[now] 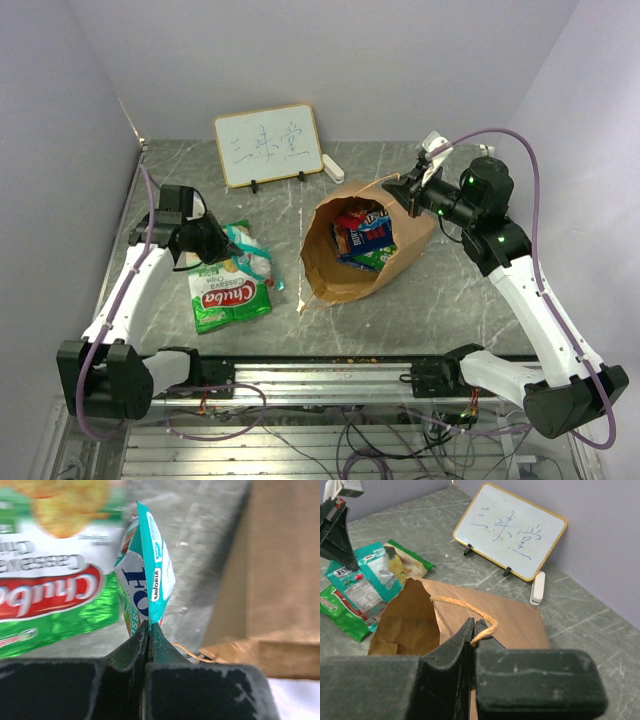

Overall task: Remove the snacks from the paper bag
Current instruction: Place the snack at the center of the board.

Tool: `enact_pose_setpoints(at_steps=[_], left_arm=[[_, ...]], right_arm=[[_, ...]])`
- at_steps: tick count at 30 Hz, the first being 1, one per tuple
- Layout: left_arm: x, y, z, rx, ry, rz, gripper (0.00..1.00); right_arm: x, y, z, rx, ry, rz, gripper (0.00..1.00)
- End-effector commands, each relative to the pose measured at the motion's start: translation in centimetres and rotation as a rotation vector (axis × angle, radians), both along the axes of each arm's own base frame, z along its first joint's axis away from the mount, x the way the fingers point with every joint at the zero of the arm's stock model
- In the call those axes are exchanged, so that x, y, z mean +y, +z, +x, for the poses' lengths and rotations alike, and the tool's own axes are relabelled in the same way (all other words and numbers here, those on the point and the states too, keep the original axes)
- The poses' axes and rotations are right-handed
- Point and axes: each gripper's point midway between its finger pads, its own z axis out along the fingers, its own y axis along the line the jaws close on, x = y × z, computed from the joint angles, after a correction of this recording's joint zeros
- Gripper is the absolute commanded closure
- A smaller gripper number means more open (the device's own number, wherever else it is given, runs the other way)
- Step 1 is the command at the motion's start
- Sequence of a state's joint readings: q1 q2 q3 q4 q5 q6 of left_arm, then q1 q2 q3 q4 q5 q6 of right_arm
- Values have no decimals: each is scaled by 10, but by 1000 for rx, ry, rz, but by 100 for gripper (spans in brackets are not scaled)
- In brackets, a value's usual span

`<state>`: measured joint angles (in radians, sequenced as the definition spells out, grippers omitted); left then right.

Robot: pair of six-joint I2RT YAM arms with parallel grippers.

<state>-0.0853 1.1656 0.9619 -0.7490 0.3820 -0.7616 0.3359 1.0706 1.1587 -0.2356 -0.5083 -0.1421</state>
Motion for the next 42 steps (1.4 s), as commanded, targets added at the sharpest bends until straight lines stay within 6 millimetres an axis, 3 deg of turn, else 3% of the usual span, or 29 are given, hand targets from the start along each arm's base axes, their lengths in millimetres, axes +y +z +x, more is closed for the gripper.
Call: enact_pose_setpoints(at_steps=[1,5,8,10,18,22,28,30,32,34,38,42], left_arm=[[60,-60,-32,208,94,168,93],[70,-87,-35,261,113,128,93],[67,-109,-48,352,110,86,93],[77,-118,-58,409,146,128,93],[120,-112,-73,496,339,340,93],[122,-120,-87,571,392,351,93],[109,-132,-80,536,462,251,92],[108,-132,-77,531,472,235,85],[114,-128,-78,538,489,268,64],[121,-119,-75,524,490,303,50],[132,-83,-63,442,495,352,37],[119,-57,-51,330,460,283,33]], right_arm=[[0,21,-1,-60,0,9,100],[-2,21,-1,-65,-9,0,100],[-1,21,0,-65,-2,8,100],[1,22,-1,-66,6,11,100],[1,20,-1,-64,5,10,100],[0,21,-2,-68,4,12,100],[2,19,-4,-61,15,20,100],[2,19,-4,-56,16,21,100],[2,19,-4,-55,16,20,100],[2,18,-5,-49,15,21,100],[1,19,-11,-27,17,32,100],[-1,18,-16,-10,10,36,100]])
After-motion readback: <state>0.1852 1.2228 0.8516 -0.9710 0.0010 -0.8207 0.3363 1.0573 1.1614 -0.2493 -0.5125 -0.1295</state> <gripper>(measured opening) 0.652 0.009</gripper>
